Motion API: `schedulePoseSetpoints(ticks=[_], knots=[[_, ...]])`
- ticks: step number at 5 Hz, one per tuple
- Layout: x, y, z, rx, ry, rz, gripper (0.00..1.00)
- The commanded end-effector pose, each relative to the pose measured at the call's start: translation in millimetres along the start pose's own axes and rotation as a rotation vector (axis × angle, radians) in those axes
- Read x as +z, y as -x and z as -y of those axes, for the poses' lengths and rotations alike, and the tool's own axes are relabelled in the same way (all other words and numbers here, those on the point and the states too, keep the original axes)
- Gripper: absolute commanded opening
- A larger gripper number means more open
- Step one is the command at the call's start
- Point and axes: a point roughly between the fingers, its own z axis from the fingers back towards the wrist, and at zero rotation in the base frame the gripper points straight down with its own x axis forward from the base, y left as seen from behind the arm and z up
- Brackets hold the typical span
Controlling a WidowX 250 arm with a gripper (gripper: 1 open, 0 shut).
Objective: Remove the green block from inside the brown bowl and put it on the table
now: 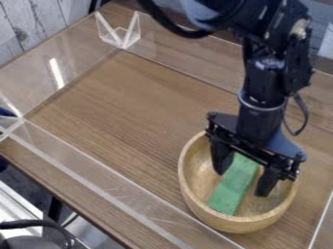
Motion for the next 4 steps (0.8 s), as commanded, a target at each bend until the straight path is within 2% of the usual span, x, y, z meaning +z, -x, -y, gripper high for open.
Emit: schedulePoseSetpoints(ticks=[1, 2, 4], knots=[[-0.1, -5.2, 1.6, -0.002, 0.009, 0.023, 1.0], [-5.7, -6.0, 1.0, 0.002, 0.009, 0.016, 0.0], [-0.9, -5.5, 0.8, 0.006, 0.014, 0.014, 0.0]])
